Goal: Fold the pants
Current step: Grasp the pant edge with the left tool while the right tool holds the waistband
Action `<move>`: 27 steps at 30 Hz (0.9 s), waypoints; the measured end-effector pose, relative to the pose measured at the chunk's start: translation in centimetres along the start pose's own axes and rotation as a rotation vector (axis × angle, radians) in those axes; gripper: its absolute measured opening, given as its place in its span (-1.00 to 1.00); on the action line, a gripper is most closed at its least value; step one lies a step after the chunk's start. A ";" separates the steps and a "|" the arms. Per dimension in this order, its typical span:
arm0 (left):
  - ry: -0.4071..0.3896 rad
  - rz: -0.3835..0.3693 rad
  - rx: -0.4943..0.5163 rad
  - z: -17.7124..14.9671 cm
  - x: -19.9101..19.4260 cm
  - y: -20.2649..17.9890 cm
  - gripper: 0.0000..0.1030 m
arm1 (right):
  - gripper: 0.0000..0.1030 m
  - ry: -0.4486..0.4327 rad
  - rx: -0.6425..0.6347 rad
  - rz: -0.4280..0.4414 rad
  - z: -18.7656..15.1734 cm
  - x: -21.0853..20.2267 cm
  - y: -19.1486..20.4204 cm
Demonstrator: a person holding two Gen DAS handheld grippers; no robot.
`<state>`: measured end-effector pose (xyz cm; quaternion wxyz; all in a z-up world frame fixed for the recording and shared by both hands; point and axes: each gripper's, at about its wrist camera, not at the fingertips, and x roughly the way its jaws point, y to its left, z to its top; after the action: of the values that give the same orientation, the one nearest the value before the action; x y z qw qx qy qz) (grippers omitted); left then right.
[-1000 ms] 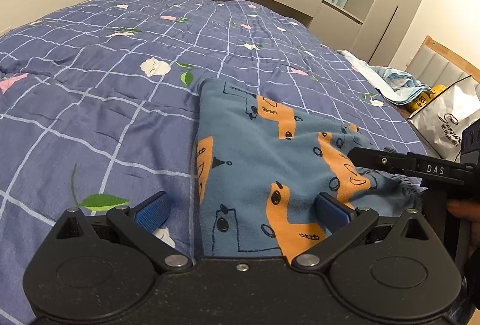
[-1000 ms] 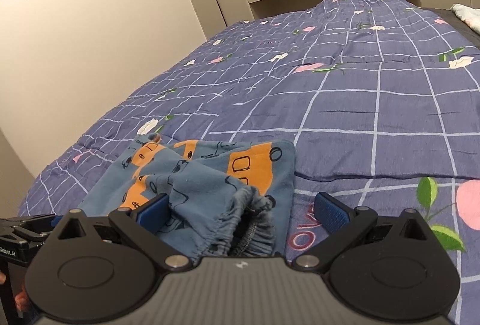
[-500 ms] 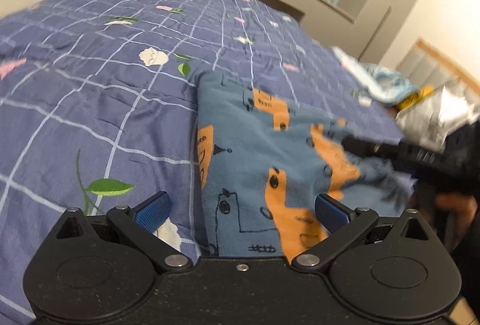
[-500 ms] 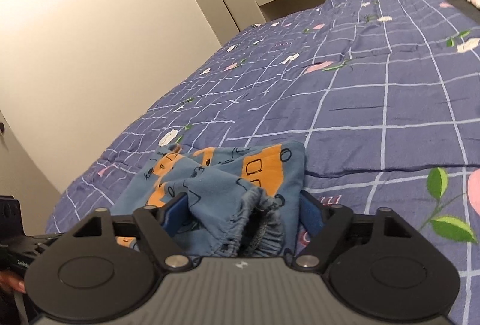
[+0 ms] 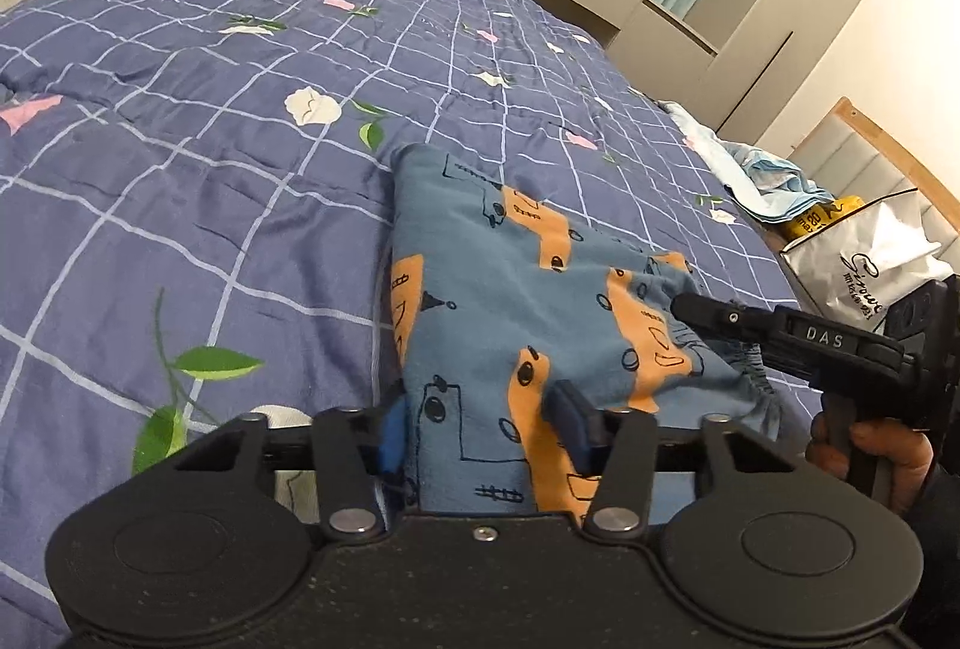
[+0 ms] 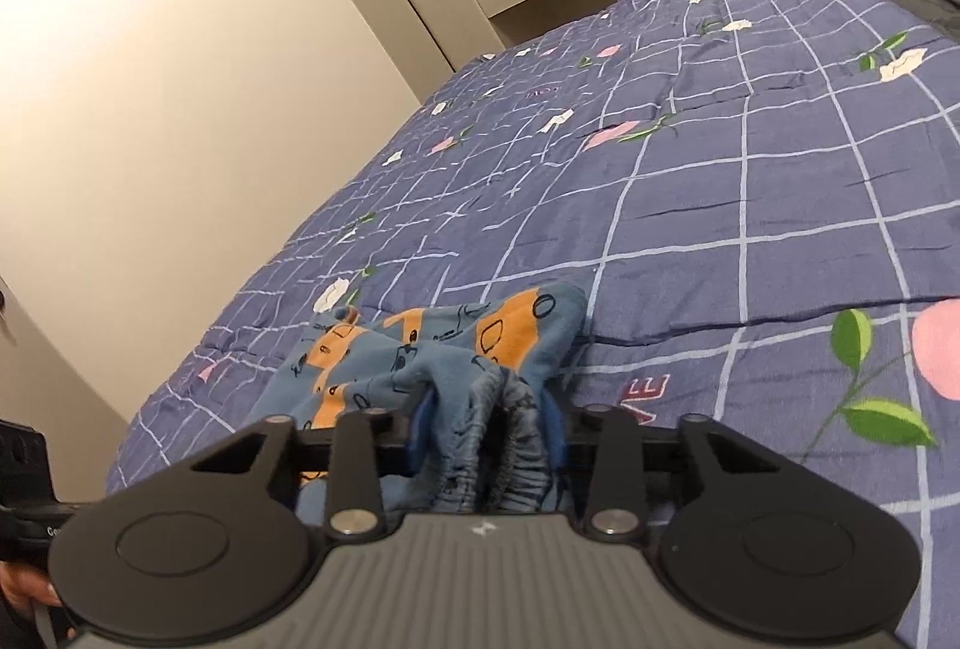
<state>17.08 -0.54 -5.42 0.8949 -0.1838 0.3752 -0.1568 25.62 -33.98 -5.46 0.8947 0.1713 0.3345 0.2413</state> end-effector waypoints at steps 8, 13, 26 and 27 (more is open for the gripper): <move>-0.021 0.031 0.008 0.7 -0.8 -0.3 -0.66 | -0.52 -0.072 -0.071 -0.071 -0.6 -1.1 2.9; -0.030 0.033 0.048 1.6 -0.9 -1.1 -0.75 | -0.55 -0.110 -0.071 -0.078 -0.5 -1.9 3.6; -0.065 -0.009 0.140 3.9 -0.6 -3.9 -0.86 | -0.60 -0.199 -0.116 -0.097 0.3 -4.7 4.5; -0.071 -0.016 0.154 4.3 -0.3 -4.5 -0.86 | -0.60 -0.211 -0.117 -0.101 0.5 -5.0 4.4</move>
<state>19.36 -3.46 -0.44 0.9178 -0.1229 0.3286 -0.1857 21.30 -33.12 -0.43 0.9444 0.1260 0.2320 0.1959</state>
